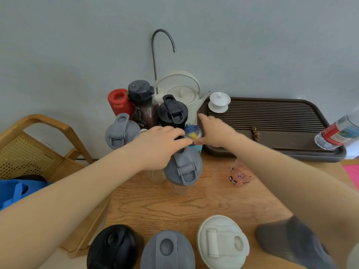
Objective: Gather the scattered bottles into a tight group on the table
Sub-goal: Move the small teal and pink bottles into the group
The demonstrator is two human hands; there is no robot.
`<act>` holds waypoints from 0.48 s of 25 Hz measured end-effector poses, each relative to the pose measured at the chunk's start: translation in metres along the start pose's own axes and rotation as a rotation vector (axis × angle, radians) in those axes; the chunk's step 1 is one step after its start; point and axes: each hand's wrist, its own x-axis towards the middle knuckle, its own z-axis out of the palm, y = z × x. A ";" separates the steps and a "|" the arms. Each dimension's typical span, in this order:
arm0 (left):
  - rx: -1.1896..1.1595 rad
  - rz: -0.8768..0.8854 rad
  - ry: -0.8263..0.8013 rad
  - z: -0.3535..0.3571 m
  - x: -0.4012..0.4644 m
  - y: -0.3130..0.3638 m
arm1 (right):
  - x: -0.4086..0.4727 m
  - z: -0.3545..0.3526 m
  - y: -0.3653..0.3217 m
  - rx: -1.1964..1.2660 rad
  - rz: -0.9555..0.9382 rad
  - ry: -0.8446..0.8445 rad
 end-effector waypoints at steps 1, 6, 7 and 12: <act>-0.051 0.008 0.106 0.001 -0.003 0.005 | -0.014 -0.014 0.012 -0.026 0.038 -0.026; 0.174 -0.091 -0.046 0.012 -0.009 0.044 | -0.102 -0.027 0.073 -0.051 0.277 -0.355; 0.233 -0.112 -0.041 0.015 -0.007 0.050 | -0.108 -0.018 0.074 -0.013 0.292 -0.341; 0.263 -0.080 0.030 0.021 0.000 0.055 | -0.100 0.006 0.046 0.099 0.227 -0.069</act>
